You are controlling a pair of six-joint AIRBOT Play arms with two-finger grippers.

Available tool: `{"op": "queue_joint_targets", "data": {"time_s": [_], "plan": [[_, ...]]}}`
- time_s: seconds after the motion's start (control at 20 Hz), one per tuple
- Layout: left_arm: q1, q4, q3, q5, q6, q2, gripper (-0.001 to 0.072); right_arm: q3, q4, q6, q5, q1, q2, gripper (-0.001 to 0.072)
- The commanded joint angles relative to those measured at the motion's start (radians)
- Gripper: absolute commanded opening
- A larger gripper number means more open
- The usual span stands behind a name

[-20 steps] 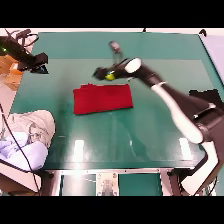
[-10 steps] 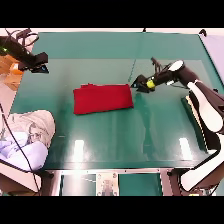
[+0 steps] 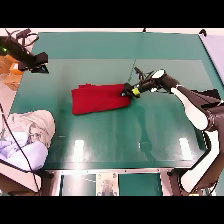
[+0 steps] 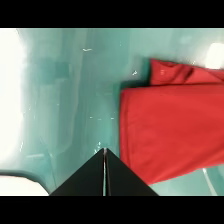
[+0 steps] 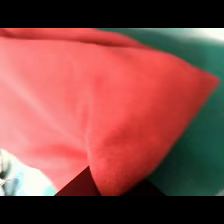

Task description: Fold the shirts.

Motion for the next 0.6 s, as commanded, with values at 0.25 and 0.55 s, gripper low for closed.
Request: {"op": "queue_joint_targets", "data": {"time_s": [0.25,0.55], "plan": [[0.001,0.000,0.000,-0.033,0.000,0.000,0.0031,0.388,0.020,0.150,0.163,-0.267,0.166,0.0017],[0.001,0.000,0.000,-0.034,0.000,0.000,0.0031,0.475,0.020,0.281,0.225,-0.706,0.259,0.0018]]}}
